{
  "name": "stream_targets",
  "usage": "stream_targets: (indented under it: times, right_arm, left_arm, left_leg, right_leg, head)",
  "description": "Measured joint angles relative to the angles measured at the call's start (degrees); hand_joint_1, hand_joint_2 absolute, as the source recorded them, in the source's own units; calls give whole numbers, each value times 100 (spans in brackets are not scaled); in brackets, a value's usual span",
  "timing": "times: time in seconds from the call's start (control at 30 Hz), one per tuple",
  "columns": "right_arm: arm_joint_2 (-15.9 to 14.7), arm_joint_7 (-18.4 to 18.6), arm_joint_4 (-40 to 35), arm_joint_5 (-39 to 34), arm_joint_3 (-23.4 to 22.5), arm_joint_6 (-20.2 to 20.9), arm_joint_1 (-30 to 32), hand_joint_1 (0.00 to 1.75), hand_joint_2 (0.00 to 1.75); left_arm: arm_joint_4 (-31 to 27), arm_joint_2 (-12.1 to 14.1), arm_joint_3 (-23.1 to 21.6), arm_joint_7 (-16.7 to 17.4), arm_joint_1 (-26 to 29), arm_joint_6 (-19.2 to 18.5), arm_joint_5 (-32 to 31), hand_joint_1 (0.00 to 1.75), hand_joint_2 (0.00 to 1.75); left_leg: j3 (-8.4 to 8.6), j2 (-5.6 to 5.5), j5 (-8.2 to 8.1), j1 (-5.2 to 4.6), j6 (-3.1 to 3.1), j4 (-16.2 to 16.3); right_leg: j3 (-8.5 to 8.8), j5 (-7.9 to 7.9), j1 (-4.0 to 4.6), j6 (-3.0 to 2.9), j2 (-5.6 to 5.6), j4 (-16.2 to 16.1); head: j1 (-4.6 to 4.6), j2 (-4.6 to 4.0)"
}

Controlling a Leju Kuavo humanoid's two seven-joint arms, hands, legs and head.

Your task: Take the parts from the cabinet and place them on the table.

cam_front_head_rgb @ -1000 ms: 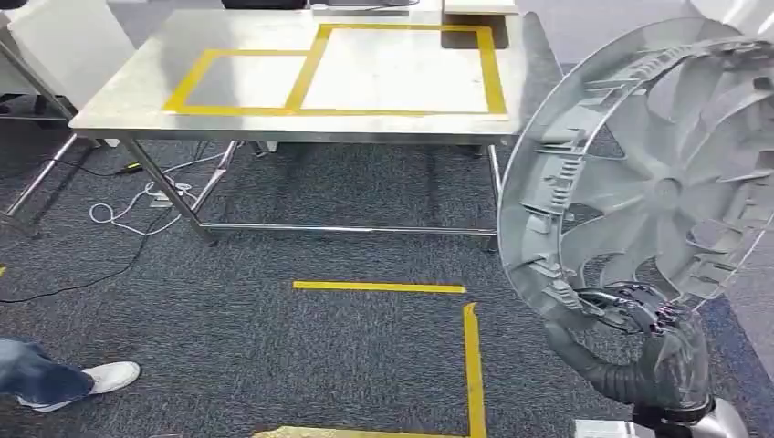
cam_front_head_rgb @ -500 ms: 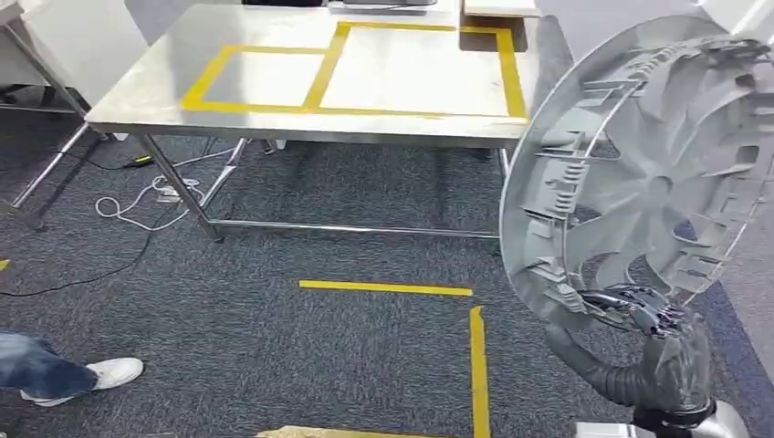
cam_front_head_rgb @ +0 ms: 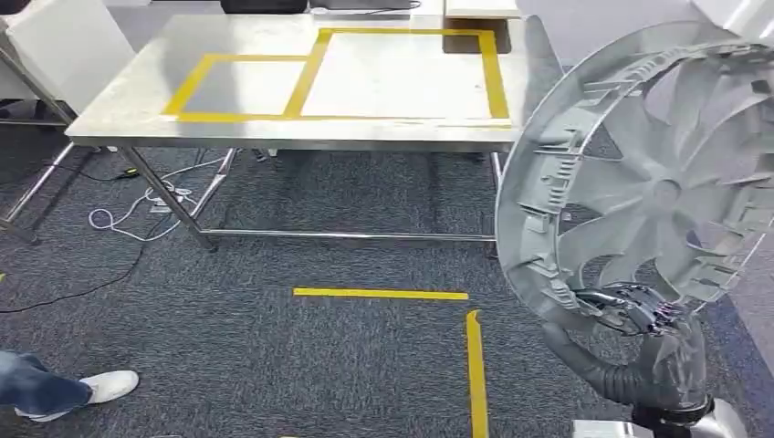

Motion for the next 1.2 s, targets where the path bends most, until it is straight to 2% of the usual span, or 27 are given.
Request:
stream_targets:
  times: [0.03, 0.07, 0.13, 0.2, 0.3, 0.33, 0.37, 0.4, 0.47, 0.5, 0.53, 0.57, 0.63, 0.7, 0.73, 0.77, 0.8, 0.83, 0.87, 0.9, 0.93, 0.97, 1.0, 1.03, 1.07, 1.17, 1.2]
  right_arm:
    - [0, -2, -2, 9, -2, -2, -4, 175, 175]
    - [0, -4, -7, 11, -2, -2, -1, 175, 175]
    - [0, 2, -20, 7, -6, -2, 13, 175, 175]
    - [-2, 4, -22, 7, -9, -2, 11, 175, 175]
    - [-2, 2, -20, 11, -15, -2, 22, 175, 175]
    - [-2, 2, -17, 11, -15, -2, 28, 175, 175]
    - [-2, 2, -17, 11, -15, -2, 39, 175, 175]
    - [-2, 2, -17, 11, -15, -2, 46, 175, 175]
    - [-2, 7, -18, 11, -18, 0, 53, 175, 175]
    - [-2, 7, -15, 11, -17, 0, 56, 175, 175]
    - [-4, 18, -13, 11, -17, 2, 57, 175, 175]
    - [-20, 11, -26, 13, -26, 0, 61, 175, 175]
    - [-31, 11, -37, 18, -42, 2, 67, 175, 175]
    - [-31, 20, -46, 15, -44, 2, 74, 175, 175]
    - [-31, 22, -46, 15, -44, 2, 69, 175, 175]
    - [-31, 22, -46, 18, -44, 2, 68, 175, 175]
    - [-31, 22, -46, 18, -44, 2, 71, 175, 175]
    - [-31, 22, -46, 22, -44, 4, 73, 175, 175]
    - [-31, 22, -46, 24, -44, 7, 75, 175, 175]
    - [-31, 22, -46, 24, -44, 9, 75, 175, 175]
    - [-31, 24, -46, 24, -44, 9, 74, 175, 175]
    - [-31, 31, -46, 22, -44, 13, 74, 175, 175]
    - [-31, 31, -46, 22, -44, 20, 73, 175, 175]
    - [-31, 33, -37, 18, -39, 24, 58, 175, 175]
    - [-33, 22, -37, 22, -42, 28, 50, 175, 175]
    - [-35, 35, -48, 18, -46, 33, 44, 175, 175]
    - [-44, 37, -48, 18, -48, 33, 51, 175, 175]
  left_arm:
    - [2, -7, 0, 0, -9, 0, -2, 0, 175]
    - [4, -4, 0, 0, -10, 0, -2, 0, 175]
    - [4, -7, 0, -2, 18, 0, -4, 0, 175]
    - [4, -4, 0, -2, 15, 0, -4, 0, 175]
    - [9, -13, 0, -2, 7, 0, -4, 0, 175]
    - [13, -15, 0, -2, 13, 0, -7, 0, 175]
    - [13, -20, 0, -2, 22, -2, -7, 0, 175]
    - [13, -20, 0, -2, 22, -2, -7, 0, 175]
    - [13, -22, 0, -2, 18, -13, -13, 0, 175]
    - [17, -24, 4, -2, 18, -17, -13, 0, 175]
    - [20, -22, 7, -2, 9, -20, -13, 0, 175]
    - [20, -22, 6, -2, 1, -18, -15, 0, 175]
    - [20, -24, 7, -2, -3, -17, -17, 0, 175]
    - [22, -11, 7, -4, -23, -17, -22, 0, 175]
    - [22, -9, 5, -4, -37, -17, -22, 0, 175]
    - [24, -11, 7, -4, -36, -17, -24, 0, 175]
    - [24, -11, 7, -2, -26, -18, -24, 0, 175]
    - [24, -11, 7, -2, -9, -17, -33, 0, 175]
    - [24, -9, 7, -2, 2, -17, -50, 0, 175]
    - [24, -9, 7, -2, 3, -17, -52, 0, 175]
    - [24, -2, 7, -2, 1, -18, -57, 0, 175]
    - [24, 4, 7, -2, 2, -17, -57, 0, 175]
    - [24, 6, 9, -2, 10, -15, -63, 0, 175]
    - [28, 11, 13, -2, 16, -17, -63, 0, 175]
    - [31, 11, 20, -2, 15, -15, -70, 0, 175]
    - [31, 9, 17, -7, 10, -13, -72, 0, 175]
    - [31, 9, 17, -9, 3, -9, -79, 0, 175]
  left_leg:
    - [73, 3, -85, -11, 10, -196]
    - [69, 6, -105, -24, 19, -184]
    - [126, -3, -113, -7, 90, -241]
    - [249, -8, -127, 32, 142, -293]
    - [306, -10, -231, 15, 181, -291]
    - [358, -10, -276, 11, 182, -291]
    - [435, -10, -330, 10, 181, -291]
    - [530, -17, -396, 10, 178, -291]
    - [736, -25, -539, 10, 151, -296]
    - [763, -21, -606, 10, 126, -300]
    - [783, -38, -643, -13, 87, -300]
    - [781, -30, -678, -9, 43, -328]
    - [876, -21, -659, -11, 8, -308]
    - [704, -12, -568, -9, -58, 146]
    - [476, -11, -604, 2, -89, 524]
    - [190, -10, -763, 23, -121, 926]
    - [-77, -10, -1020, 37, -143, 1257]
    - [-275, -10, -1239, 43, -155, 1441]
    - [-381, -10, -1284, 47, -161, 1431]
    - [-398, -10, -1172, 48, -156, 1265]
    - [-357, -10, -930, 47, -139, 959]
    - [-288, -9, -513, 45, -110, 512]
    - [-261, -8, -13, 40, -73, 135]
    - [-314, -6, -11, -4, -49, 101]
    - [-282, -5, -52, -9, -5, 45]
    - [-188, -13, -28, 12, 86, -34]
    - [-96, -13, -41, 32, 109, -89]
  right_leg:
    - [3, -30, 8, 50, 14, 7]
    - [9, -28, 0, 75, -3, -49]
    - [168, 24, -2, 165, -3, -43]
    - [25, -110, -7, 202, 1, 219]
    - [-845, -590, -3, 256, 1, 1526]
    - [-1047, -639, -1, 248, 1, 1736]
    - [-1121, -541, -1, 227, 1, 1691]
    - [-1078, -301, -1, 212, 1, 1411]
    - [-828, 364, 0, 166, 0, 509]
    - [-787, 632, 14, 142, -3, 238]
    - [-807, 432, 46, 114, -25, 188]
    - [-722, 493, 53, 50, -5, 218]
    - [-690, 473, 53, -17, 12, 179]
    - [-476, 406, 8, -85, -3, 110]
    - [-410, 363, 7, -113, -12, 93]
    - [-360, 308, 7, -125, -11, 91]
    - [-303, 250, 7, -129, -4, 91]
    - [-231, 189, 7, -127, 8, 91]
    - [-146, 125, 6, -125, 21, 91]
    - [-51, 63, 6, -120, 25, 91]
    - [49, -9, 6, -102, 27, 90]
    - [159, -90, 7, -74, 25, 88]
    - [139, -154, 7, -60, 17, 81]
    - [298, -215, 30, -32, 29, 119]
    - [177, -255, 32, 12, 39, 86]
    - [349, -242, 29, 101, 36, 78]
    - [291, -310, 22, 122, 39, 198]
  head:
    - [-18, 0]
    - [2, 0]
    - [4, 0]
    - [41, 0]
    - [65, 2]
    - [65, 2]
    - [65, 2]
    - [68, 0]
    - [70, 0]
    - [76, 0]
    - [80, 0]
    - [85, 2]
    - [85, 2]
    - [78, 2]
    - [39, 2]
    - [57, 2]
    - [48, 2]
    - [50, 2]
    - [50, 2]
    - [46, 2]
    - [52, 2]
    - [48, 2]
    - [48, 2]
    - [74, 2]
    - [50, 2]
    - [76, 2]
    - [70, 2]
